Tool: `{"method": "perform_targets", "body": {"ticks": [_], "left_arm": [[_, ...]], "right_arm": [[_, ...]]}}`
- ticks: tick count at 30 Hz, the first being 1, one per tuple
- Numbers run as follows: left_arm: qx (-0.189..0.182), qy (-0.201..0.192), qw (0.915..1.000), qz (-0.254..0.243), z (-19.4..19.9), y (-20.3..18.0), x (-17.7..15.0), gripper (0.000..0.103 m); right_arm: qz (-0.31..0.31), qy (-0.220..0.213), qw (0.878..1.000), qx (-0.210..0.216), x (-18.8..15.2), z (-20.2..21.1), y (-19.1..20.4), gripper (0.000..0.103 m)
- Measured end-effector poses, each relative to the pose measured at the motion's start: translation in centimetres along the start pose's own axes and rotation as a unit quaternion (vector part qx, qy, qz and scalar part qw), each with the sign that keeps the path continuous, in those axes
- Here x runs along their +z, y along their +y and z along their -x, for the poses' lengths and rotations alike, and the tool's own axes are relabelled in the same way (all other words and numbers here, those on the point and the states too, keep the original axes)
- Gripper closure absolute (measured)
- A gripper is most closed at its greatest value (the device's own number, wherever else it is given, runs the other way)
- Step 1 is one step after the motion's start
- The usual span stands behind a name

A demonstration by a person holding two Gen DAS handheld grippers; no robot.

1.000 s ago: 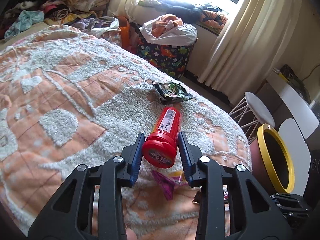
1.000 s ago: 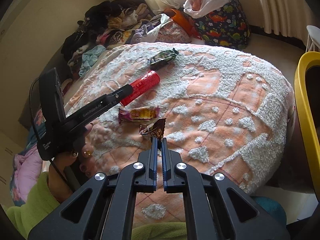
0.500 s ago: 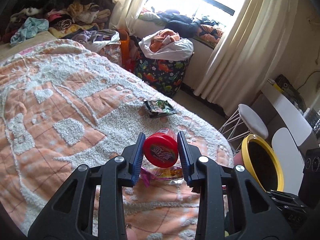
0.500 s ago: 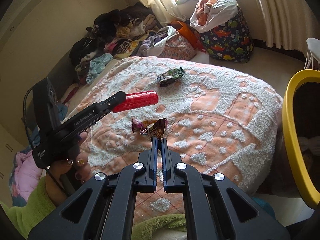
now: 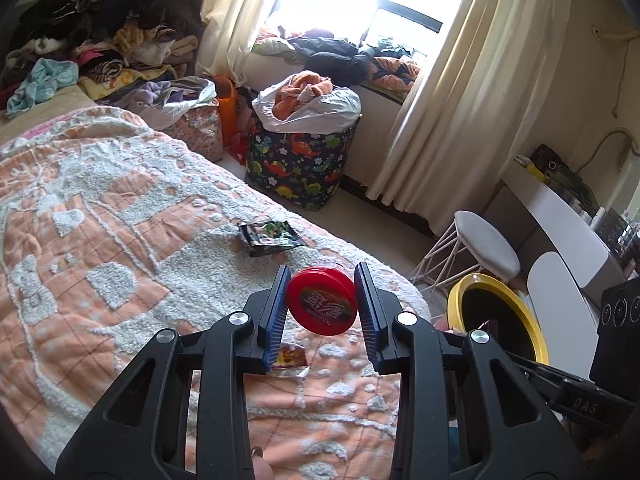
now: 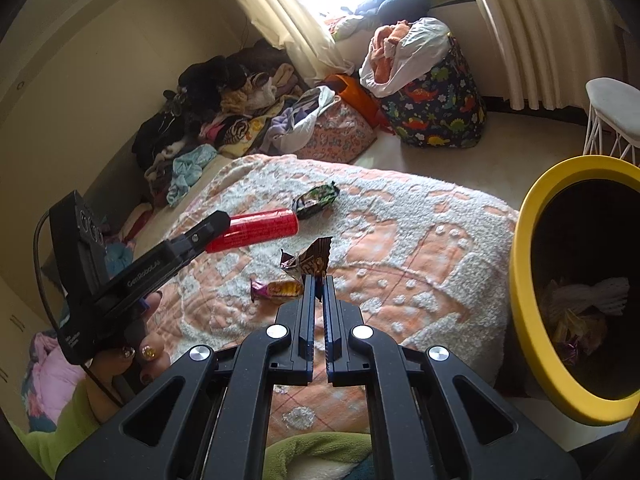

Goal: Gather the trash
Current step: 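Lift and carry the red bottle and brown wrapper over the yellow bin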

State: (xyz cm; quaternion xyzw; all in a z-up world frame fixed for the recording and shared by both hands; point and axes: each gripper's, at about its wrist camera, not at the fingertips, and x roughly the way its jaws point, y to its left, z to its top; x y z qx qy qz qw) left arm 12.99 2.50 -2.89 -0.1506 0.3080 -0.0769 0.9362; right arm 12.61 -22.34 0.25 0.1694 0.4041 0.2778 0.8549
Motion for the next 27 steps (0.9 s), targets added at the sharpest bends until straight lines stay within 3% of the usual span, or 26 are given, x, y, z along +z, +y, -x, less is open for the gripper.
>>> {"method": "perform_targets", "body": {"ticks": [27], "left_arm": [[-0.044, 0.019, 0.9972, -0.058, -1.3, -6.9, -0.9, 0.077]], "right_arm": [[-0.063, -0.077, 0.994, -0.040, 2.3, 5.1, -6.9, 0.099]]}}
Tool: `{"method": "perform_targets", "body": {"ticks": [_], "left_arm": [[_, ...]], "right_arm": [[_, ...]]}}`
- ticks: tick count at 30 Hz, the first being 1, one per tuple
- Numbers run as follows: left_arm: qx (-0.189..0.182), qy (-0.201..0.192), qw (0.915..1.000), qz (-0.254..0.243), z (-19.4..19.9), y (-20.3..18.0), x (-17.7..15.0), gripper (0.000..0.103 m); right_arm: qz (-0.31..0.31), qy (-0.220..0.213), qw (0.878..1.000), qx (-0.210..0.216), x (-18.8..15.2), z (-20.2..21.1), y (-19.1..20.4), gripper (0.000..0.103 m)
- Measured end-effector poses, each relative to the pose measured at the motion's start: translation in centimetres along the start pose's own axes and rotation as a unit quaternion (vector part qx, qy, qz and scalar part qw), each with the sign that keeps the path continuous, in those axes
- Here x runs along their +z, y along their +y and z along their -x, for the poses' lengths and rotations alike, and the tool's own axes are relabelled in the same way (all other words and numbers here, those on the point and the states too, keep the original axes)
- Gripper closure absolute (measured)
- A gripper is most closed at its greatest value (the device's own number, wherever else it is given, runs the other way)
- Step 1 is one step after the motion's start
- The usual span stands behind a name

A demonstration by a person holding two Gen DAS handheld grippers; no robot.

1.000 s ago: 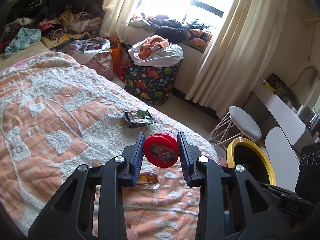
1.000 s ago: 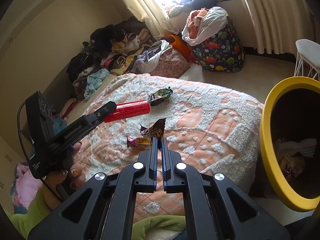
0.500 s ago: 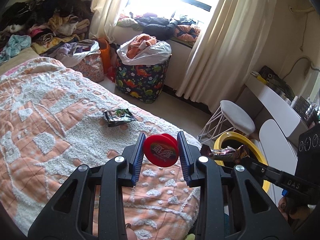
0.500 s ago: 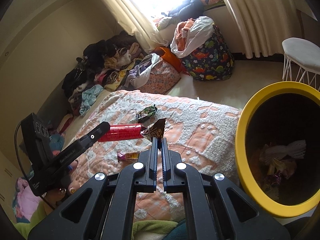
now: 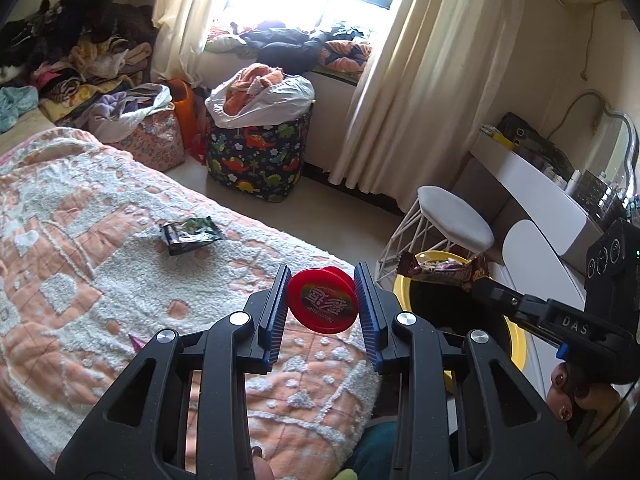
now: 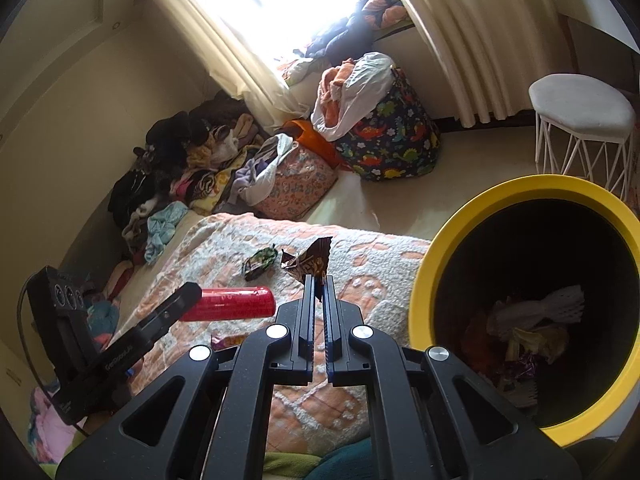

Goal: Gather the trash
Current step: 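Lift and carry the red bottle and brown wrapper over the yellow bin, then open both tools to drop the bottle and wrapper into the bin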

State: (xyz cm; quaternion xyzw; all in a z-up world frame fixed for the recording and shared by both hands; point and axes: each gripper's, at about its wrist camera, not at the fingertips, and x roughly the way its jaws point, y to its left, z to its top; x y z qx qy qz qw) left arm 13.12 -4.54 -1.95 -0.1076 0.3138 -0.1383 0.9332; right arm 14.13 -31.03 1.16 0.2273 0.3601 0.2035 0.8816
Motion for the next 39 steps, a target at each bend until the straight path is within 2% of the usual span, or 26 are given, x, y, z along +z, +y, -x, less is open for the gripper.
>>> {"method": "perform_targets", "body": {"ticks": [21, 39], "left_arm": [[-0.043, 0.003, 0.9976, -0.054, -1.7, -6.2, -0.2, 0.078], [-0.078, 0.019, 0.9916, -0.101, -3.8, -11.1, -1.4, 0.077]], "right_arm": [[-0.038, -0.047, 0.997, -0.055, 1.6, 2.6, -5.3, 0.099], [-0.075, -0.069, 0.989, -0.108, 2.2, 4.5, -10.1, 0.099]]}}
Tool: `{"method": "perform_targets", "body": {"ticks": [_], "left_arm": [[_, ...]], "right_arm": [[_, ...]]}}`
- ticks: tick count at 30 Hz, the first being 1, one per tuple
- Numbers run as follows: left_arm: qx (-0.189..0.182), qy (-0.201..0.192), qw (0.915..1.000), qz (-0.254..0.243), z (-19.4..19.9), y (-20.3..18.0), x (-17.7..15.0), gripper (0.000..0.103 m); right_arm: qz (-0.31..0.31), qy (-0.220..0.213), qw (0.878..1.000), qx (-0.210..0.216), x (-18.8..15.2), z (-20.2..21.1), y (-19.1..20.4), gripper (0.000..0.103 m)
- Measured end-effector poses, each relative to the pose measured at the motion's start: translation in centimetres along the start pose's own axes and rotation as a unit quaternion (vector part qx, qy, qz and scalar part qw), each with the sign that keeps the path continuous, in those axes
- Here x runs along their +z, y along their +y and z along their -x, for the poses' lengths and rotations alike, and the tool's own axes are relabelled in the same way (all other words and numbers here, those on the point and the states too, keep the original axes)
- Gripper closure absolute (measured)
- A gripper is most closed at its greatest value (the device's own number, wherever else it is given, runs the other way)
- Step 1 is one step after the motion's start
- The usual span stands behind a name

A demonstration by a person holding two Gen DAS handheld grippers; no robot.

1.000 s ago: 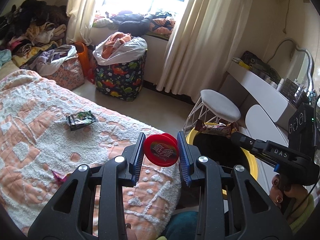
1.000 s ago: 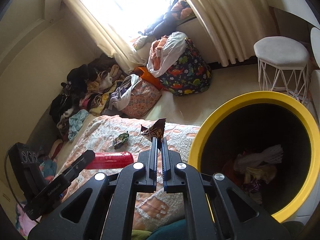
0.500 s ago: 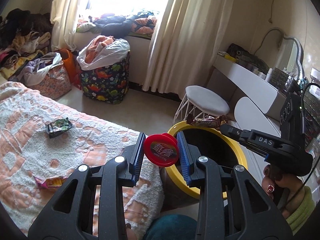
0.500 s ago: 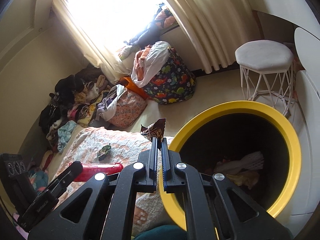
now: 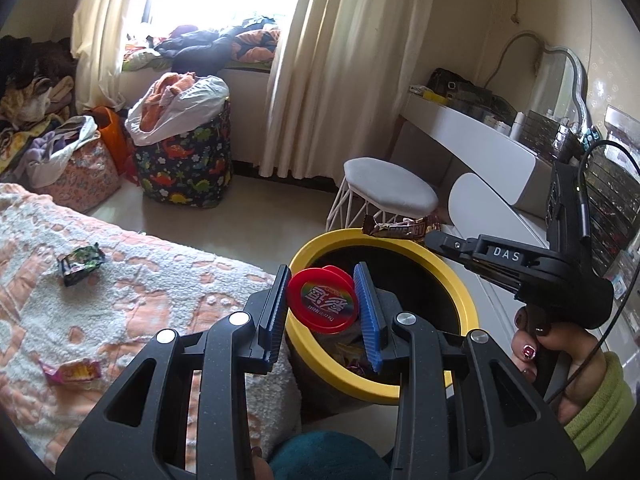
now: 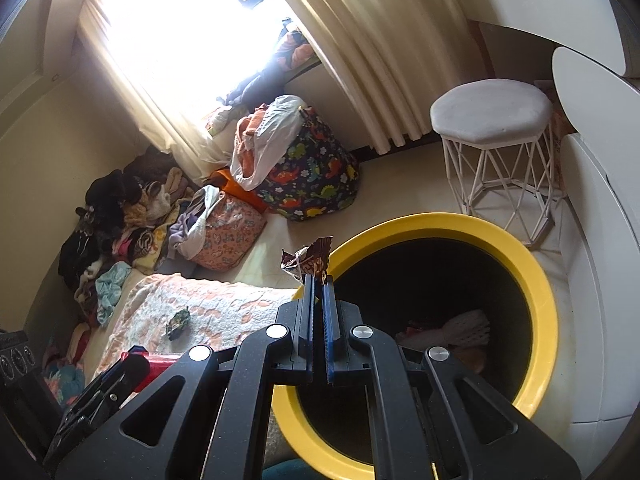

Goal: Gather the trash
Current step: 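Open both tools to drop the bottle and wrapper into the bin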

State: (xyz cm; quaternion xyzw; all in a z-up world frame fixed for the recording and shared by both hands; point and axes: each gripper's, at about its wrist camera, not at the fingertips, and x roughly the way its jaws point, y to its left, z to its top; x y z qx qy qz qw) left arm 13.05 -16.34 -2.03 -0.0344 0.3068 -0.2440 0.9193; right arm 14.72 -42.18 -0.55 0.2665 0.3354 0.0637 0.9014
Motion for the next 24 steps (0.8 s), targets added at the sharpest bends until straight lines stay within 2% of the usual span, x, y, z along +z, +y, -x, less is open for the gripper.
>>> {"method": "perform_targets", "body": {"ticks": [24], "left_arm": [[-0.050, 0.063, 0.9962, -0.034, -5.5, -3.8, -3.0, 0.077]], "right_arm": [[-0.046, 0.024, 0.998, -0.039, 0.2, -1.4, -4.4, 0.099]]}}
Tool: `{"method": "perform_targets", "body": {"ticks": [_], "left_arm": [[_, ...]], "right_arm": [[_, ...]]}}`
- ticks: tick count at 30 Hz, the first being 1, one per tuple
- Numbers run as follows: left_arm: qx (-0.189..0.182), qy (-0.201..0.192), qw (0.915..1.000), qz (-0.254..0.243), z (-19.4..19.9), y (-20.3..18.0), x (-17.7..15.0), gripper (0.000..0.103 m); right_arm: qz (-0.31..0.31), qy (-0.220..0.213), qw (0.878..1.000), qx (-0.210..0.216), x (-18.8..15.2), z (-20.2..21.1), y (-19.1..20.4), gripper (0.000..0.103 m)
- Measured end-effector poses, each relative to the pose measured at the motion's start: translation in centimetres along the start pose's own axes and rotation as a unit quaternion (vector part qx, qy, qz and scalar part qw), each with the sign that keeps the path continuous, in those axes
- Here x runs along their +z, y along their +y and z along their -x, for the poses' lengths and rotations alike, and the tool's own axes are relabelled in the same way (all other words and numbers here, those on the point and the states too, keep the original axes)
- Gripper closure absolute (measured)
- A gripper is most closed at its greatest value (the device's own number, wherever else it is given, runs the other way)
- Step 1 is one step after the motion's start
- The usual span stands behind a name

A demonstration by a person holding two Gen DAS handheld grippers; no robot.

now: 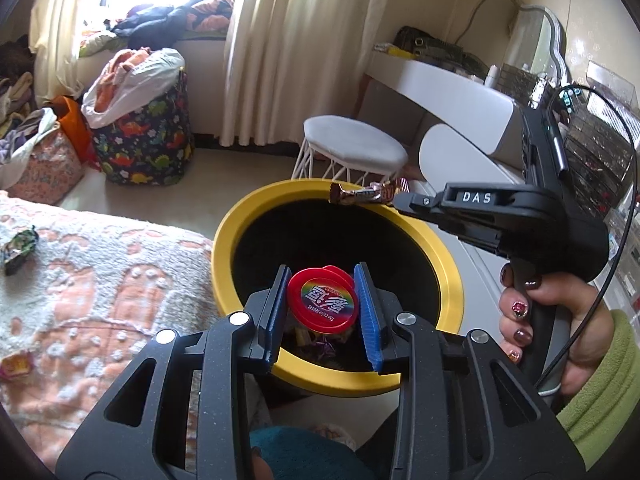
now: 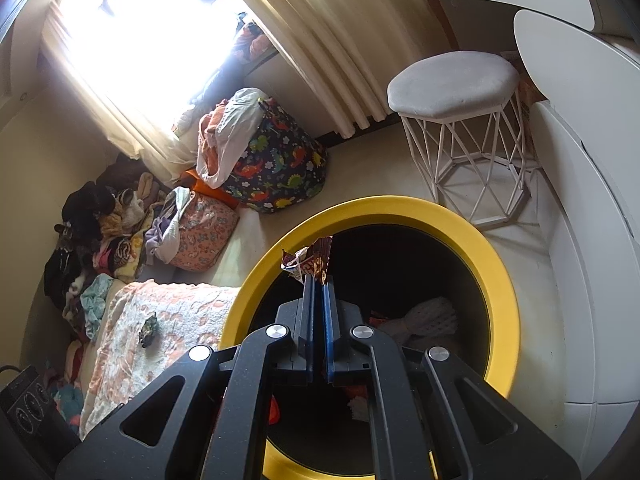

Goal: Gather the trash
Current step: 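Open both tools to drop the bottle and wrapper into the bin, then move both tools back over the pink wrapper and green packet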

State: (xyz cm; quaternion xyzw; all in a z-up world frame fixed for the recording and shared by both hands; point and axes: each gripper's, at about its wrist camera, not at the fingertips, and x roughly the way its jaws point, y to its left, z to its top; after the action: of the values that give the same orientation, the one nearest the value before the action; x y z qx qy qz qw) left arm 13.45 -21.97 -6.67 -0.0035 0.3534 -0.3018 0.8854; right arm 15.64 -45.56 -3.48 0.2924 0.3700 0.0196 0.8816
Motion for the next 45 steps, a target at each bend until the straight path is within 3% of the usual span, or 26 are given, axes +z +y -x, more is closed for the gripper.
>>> {"method": "perform_targets", "body": {"ticks": [13, 15, 17, 19, 23, 24, 25, 32, 45], "left_arm": [[-0.014, 0.039, 0.9991, 0.013, -2.7, 0.1, -0.9, 0.077], [-0.018, 0.043, 0.9988, 0.015, -3.0, 0.1, -0.7, 0.077], [-0.021, 0.045, 0.9986, 0.021, -3.0, 0.4, -0.7, 0.074], [-0.013, 0.042, 0.9987, 0.024, -2.9, 0.5, -0.7, 0.053], [0.000, 0.028, 0.9989, 0.038, -1.6, 0.9, -0.9, 0.032], [0.009, 0.021, 0.9988, 0.043, -1.2, 1.2, -0.9, 0.018], [0.015, 0.016, 0.9986, 0.047, -0.8, 1.5, -0.9, 0.011], [0.078, -0.013, 0.9948, 0.065, 2.2, 3.5, -1.2, 0.011], [0.148, -0.068, 0.9825, 0.090, 7.7, 7.4, -1.1, 0.011]], "right_arm": [[-0.016, 0.012, 1.000, -0.003, -0.4, -0.6, -0.4, 0.098], [-0.023, 0.014, 1.000, -0.003, -0.5, -0.7, -0.7, 0.091], [-0.032, 0.012, 0.999, -0.005, -0.5, -0.7, -0.9, 0.063], [-0.038, 0.006, 0.999, -0.008, -0.5, -0.4, -0.9, 0.059], [-0.032, -0.007, 0.999, -0.012, -0.4, 0.0, -0.6, 0.047], [-0.027, -0.009, 0.999, -0.014, -0.4, 0.1, -0.3, 0.047], [-0.021, -0.012, 1.000, -0.014, -0.4, 0.1, -0.1, 0.044], [0.053, -0.036, 0.998, -0.013, -0.9, 0.7, 3.2, 0.031], [0.125, -0.054, 0.990, 0.042, -2.2, 1.5, 9.3, 0.028]]}}
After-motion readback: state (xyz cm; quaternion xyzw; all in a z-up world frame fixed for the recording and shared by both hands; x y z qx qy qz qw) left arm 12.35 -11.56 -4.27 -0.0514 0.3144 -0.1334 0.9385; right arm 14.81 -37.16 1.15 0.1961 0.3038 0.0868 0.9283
